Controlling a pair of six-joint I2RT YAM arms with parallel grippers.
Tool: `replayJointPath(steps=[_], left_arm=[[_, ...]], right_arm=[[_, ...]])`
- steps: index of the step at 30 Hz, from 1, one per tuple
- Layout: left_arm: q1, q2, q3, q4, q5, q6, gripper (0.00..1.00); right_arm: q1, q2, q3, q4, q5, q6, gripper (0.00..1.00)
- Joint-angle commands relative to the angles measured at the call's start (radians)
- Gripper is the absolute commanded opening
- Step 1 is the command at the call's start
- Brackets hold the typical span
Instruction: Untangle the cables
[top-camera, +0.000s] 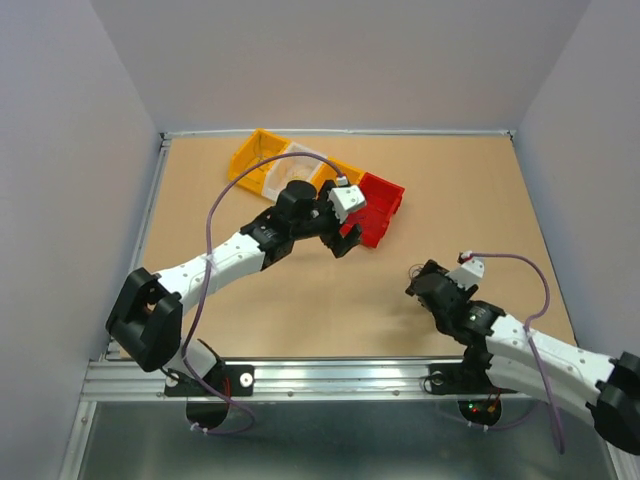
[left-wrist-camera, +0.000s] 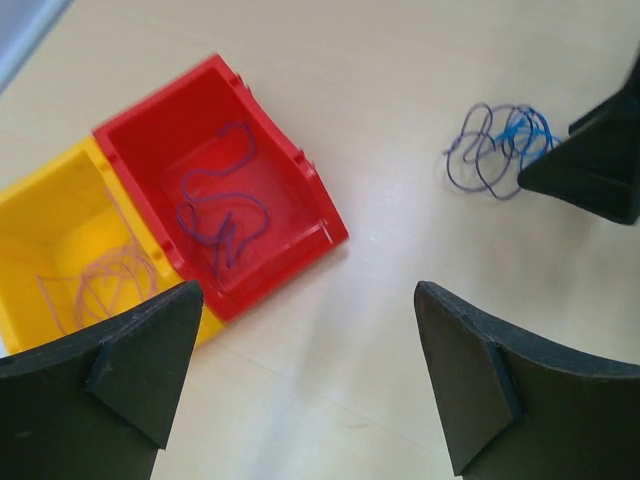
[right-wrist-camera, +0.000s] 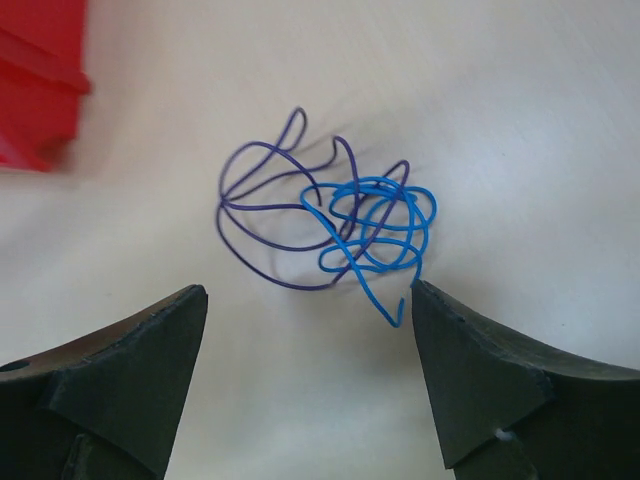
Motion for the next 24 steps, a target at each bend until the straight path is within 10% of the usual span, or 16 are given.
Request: replayJointPath(steps=[1, 3, 6, 7, 10, 15, 24], left_arm=[[-0.007, -0.056, -0.094, 0.113, -0.001, -0.001, 0.99], [-0.007, -0.066, -0.130, 0.145, 0.008, 0.007, 0.99], [-0.005, -0.060, -0.141, 0.165, 0.019, 0.024, 0.99], [-0.007, -0.056, -0.143, 0.173, 0.019, 0.030, 0.99], [-0.007, -0.048, -0.151, 0.178, 0.040, 0.054, 0.99], [-0.007, -0.017, -0.175, 0.188, 0.156, 0.109, 0.99], [-0.005, 0.101, -0.137, 0.172, 0.250, 0.103, 0.99]], right_arm=[[0.009, 0.173, 0.116, -0.041, 0.055, 0.105, 0.83], [0.011, 0.252, 0.135, -0.036, 0.068, 0.110, 0.78], [0.011, 0.288, 0.161, -0.016, 0.064, 0.078, 0.51], [0.013, 0.285, 0.164, 0.017, 0.036, 0.034, 0.22], [0.013, 0.210, 0.129, 0.139, -0.063, -0.170, 0.01], [0.013, 0.003, -0.029, 0.495, -0.457, -0.419, 0.01], [0.011, -0.072, -0.035, 0.509, -0.570, -0.457, 0.01]])
